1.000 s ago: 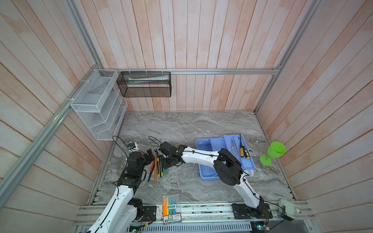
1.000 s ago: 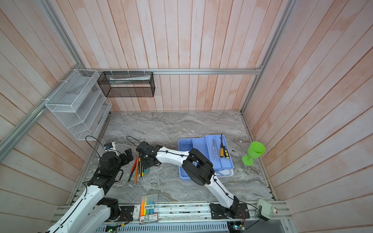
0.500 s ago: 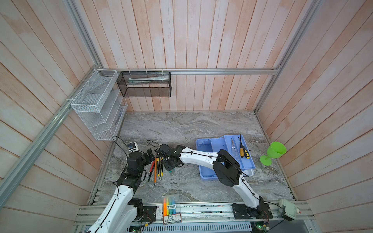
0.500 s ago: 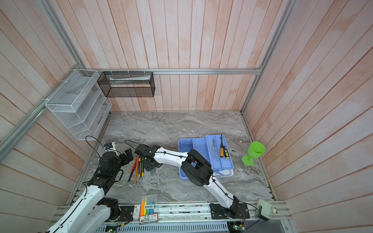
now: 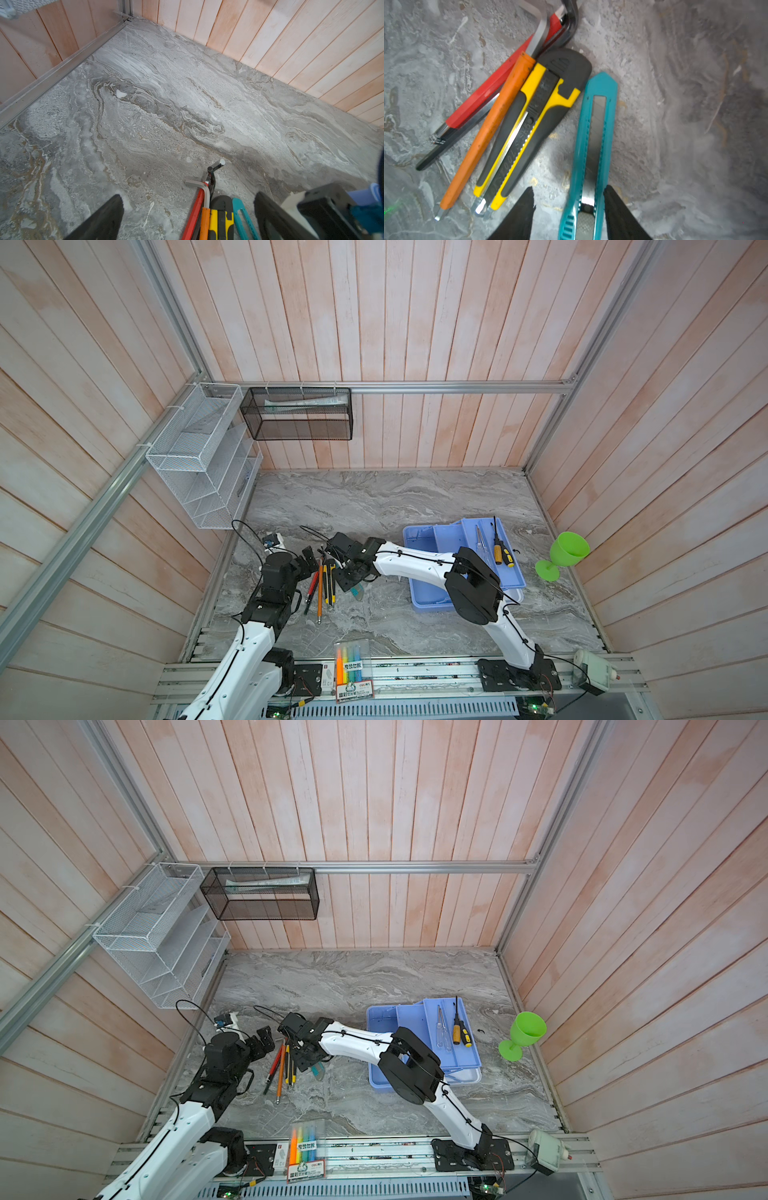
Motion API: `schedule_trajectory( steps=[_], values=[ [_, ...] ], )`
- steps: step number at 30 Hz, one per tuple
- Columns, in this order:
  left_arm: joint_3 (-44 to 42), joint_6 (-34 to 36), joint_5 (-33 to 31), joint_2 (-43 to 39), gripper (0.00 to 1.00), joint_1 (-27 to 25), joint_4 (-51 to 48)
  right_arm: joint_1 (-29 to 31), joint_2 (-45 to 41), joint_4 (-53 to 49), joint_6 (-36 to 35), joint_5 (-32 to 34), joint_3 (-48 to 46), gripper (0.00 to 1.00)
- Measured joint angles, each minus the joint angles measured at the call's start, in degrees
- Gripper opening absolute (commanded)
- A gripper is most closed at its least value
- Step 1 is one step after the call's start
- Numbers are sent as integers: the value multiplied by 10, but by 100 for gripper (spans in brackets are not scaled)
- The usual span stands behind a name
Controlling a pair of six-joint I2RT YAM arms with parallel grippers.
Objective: Pack the tool kit
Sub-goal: 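Move the right gripper to the tool pile and grasp the teal box cutter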
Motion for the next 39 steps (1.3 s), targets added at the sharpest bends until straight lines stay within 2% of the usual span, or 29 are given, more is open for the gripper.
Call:
schedule_trajectory(
  steps=[10,17,28,39],
  values=[
    [0,0,0,-2,100,0,0,0,22,-24,-18,45,10,54],
    [-1,0,0,-2,100,0,0,0,28,-28,-19,53,14,53],
    [-1,0,0,-2,100,0,0,0,30,-30,-8,62,16,43],
    [-1,0,0,-2,100,0,0,0,29,-27,12,85,12,27]
  ],
)
